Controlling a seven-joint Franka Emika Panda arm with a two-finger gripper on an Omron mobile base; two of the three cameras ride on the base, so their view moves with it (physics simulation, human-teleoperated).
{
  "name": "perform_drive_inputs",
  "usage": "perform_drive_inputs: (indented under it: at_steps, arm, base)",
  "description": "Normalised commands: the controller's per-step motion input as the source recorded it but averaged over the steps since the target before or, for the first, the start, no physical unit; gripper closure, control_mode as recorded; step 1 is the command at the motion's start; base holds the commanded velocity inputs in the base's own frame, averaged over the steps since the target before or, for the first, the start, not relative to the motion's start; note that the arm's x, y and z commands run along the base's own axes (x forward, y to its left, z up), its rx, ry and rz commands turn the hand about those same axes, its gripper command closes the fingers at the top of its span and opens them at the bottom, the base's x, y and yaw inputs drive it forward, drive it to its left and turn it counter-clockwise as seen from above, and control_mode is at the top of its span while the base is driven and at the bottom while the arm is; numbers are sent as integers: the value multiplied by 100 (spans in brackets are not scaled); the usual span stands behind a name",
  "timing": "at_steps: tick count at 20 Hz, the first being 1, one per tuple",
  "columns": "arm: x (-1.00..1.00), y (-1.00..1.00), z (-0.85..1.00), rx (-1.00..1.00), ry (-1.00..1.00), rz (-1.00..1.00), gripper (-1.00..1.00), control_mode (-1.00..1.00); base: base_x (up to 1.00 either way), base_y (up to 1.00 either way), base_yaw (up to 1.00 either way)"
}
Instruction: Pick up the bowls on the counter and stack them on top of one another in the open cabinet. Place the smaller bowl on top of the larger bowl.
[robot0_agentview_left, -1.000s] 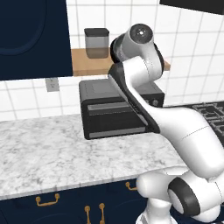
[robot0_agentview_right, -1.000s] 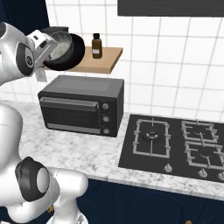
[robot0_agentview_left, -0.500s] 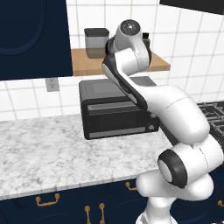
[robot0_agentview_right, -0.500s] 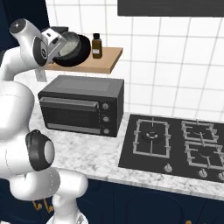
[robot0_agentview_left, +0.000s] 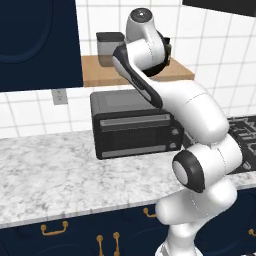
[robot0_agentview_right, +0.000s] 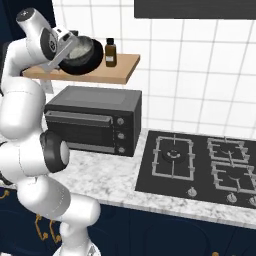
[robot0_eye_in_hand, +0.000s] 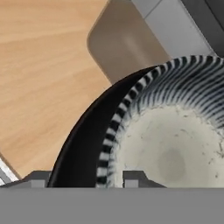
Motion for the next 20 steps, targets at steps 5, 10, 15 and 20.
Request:
perform_drive_inputs:
  at_steps: [5,10,15,20]
  arm:
    - [3,1,6,0,-8,-2,-100,-100]
    - [-44,1,29,0,-39,-5,-100,-100]
    - [-100,-8,-30,-1,-60,0,-100,-100]
    - [-100,-85,-90,-1,-33,0,-100,-100]
  base:
    - [0,0,0]
    - [0,0,0]
    - [0,0,0]
    - [0,0,0]
